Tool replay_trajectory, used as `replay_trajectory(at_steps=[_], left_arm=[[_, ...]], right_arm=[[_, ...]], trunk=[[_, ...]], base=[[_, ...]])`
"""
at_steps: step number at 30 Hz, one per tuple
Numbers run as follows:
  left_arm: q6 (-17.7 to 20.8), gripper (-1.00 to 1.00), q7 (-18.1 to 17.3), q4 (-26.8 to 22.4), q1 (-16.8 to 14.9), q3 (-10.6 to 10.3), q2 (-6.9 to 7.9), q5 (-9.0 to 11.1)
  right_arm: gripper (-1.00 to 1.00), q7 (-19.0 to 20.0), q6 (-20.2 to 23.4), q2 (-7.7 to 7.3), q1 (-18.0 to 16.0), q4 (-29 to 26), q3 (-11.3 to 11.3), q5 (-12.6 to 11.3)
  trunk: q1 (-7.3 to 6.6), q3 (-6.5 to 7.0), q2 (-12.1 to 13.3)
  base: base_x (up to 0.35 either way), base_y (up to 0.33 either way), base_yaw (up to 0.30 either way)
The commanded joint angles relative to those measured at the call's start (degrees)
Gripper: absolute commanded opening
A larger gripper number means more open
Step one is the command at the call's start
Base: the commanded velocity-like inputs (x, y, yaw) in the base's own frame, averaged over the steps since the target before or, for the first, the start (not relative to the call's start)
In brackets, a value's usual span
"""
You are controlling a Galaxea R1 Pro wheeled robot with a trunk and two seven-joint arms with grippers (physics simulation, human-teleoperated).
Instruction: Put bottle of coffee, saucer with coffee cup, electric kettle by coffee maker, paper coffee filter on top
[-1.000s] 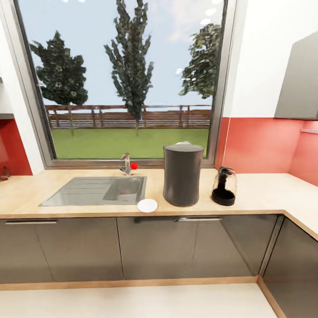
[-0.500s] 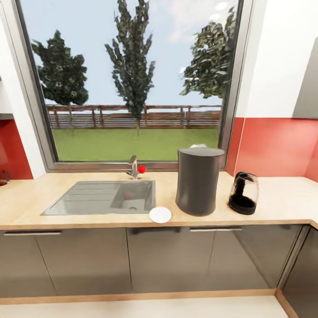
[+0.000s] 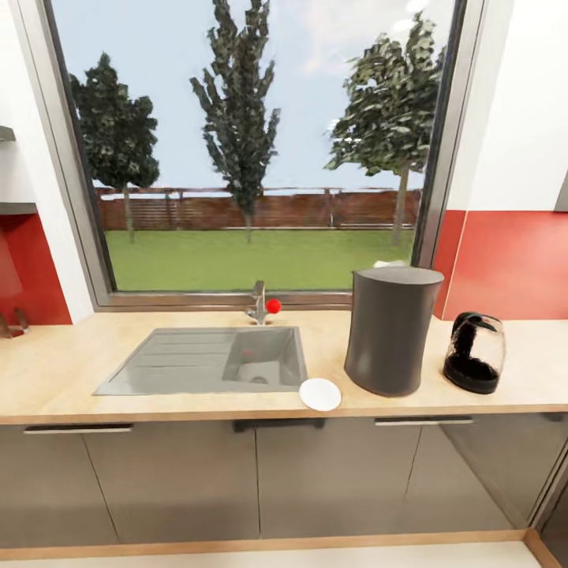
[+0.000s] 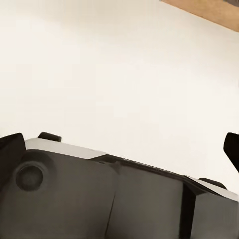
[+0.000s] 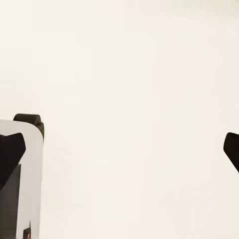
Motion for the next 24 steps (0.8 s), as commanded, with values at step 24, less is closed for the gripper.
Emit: replay_trajectory(at_steps=[24], left_arm=[[0.0, 1.00, -0.2, -0.1, 0.0, 0.0, -0.03, 0.1]], right_arm=[[1.00, 0.1, -0.3, 0.18, -0.1, 0.2, -0.4, 0.2]], trunk=[[0.02, -0.07, -0.1]], base=[[0.015, 0.338, 0.000]])
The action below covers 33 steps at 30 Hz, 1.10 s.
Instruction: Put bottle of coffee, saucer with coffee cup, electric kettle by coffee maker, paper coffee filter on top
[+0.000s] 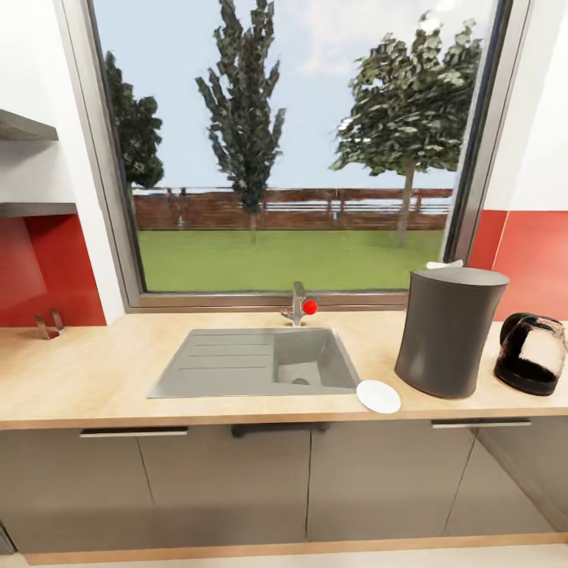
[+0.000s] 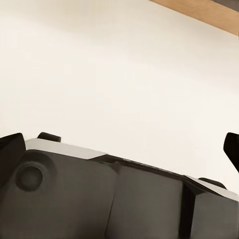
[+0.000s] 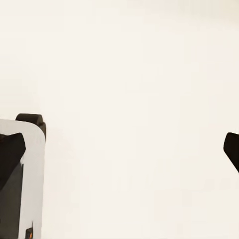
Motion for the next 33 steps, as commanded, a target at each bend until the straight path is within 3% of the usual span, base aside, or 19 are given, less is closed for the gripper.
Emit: replay_trajectory(at_steps=[1, 33], left_arm=[[0.0, 1.00, -0.1, -0.1, 0.0, 0.1, -0.03, 0.1], [-0.1, 1.00, -0.1, -0.1, 0.0, 0.2, 0.00, 0.1]], right_arm=[[1.00, 0.1, -0.3, -0.06, -0.1, 0.2, -0.4, 0.1], [1.00, 0.1, -0.3, -0.02, 0.1, 0.2, -0.4, 0.1]], trunk=[[0.01, -0.07, -0.1], [0.01, -0.07, -0.1]], base=[[0.000, 0.341, 0.000], [0.000, 0.341, 0.000]])
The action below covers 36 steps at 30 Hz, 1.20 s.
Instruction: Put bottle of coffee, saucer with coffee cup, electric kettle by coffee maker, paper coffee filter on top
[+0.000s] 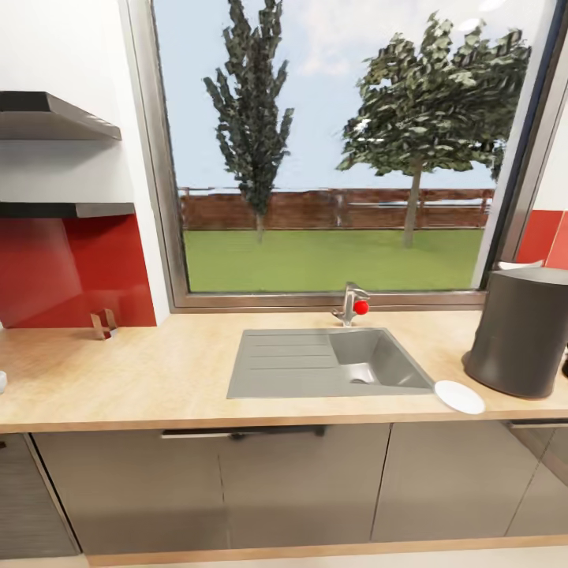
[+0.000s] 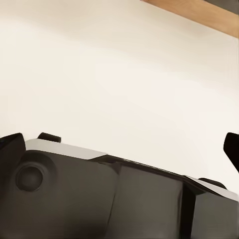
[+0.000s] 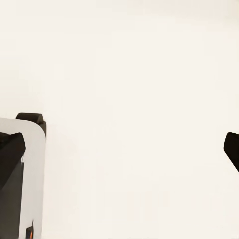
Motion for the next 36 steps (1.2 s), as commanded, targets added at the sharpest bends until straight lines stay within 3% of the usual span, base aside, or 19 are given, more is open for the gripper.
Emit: replay_trajectory(at_steps=[1, 36], left_arm=[[0.0, 1.00, -0.1, -0.1, 0.0, 0.1, -0.03, 0.1], [0.0, 1.00, -0.1, -0.1, 0.0, 0.1, -0.01, 0.2]], right_arm=[[1.00, 0.1, -0.3, -0.05, -0.1, 0.2, -0.4, 0.1], [1.00, 0.1, -0.3, 0.01, 0.1, 0.2, -0.4, 0.1]], trunk=[[0.01, -0.07, -0.1], [0.01, -0.07, -0.1]], base=[[0.000, 0.341, 0.000], [0.000, 0.341, 0.000]])
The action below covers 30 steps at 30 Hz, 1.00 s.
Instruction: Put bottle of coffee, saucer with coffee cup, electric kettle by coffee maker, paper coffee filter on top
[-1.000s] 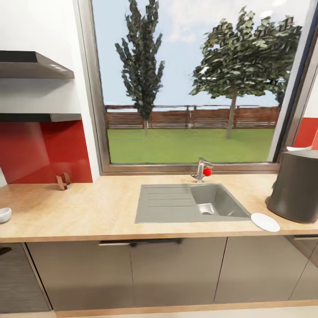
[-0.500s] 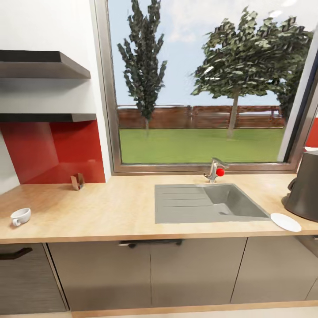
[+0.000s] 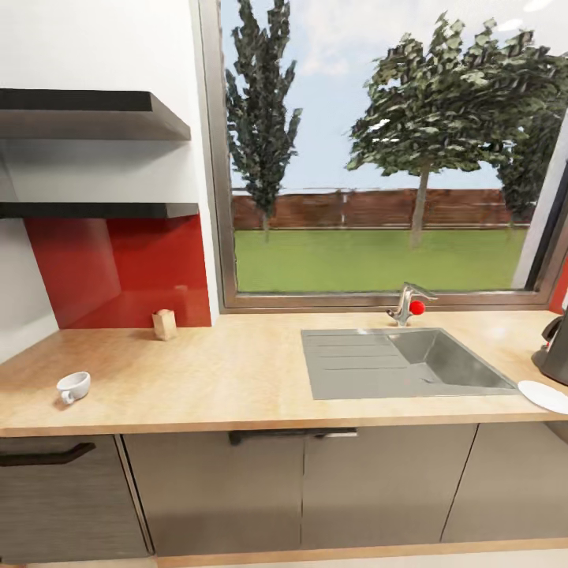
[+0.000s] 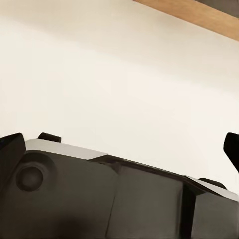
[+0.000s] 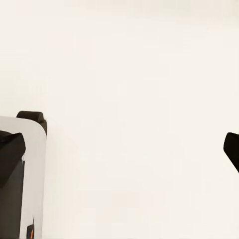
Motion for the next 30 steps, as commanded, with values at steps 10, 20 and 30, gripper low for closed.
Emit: replay_trajectory(at_steps=[10, 20, 30], left_arm=[[0.0, 1.00, -0.1, -0.1, 0.0, 0.1, 0.01, 0.1], [0.0, 1.00, -0.1, -0.1, 0.0, 0.1, 0.01, 0.1], [-0.1, 1.00, -0.1, -0.1, 0.0, 0.1, 0.01, 0.1]], right_arm=[[1.00, 0.1, -0.3, 0.02, -0.1, 0.2, -0.4, 0.1], [1.00, 0.1, -0.3, 0.02, 0.0, 0.2, -0.4, 0.1], [1.00, 0.1, -0.3, -0.04, 0.0, 0.2, -0.4, 0.1]], trunk=[[0.01, -0.07, -0.1], [0.01, -0.07, -0.1], [0.01, -0.07, -0.1]], base=[[0.000, 0.341, 0.000], [0.000, 0.341, 0.000], [0.000, 0.342, 0.000]])
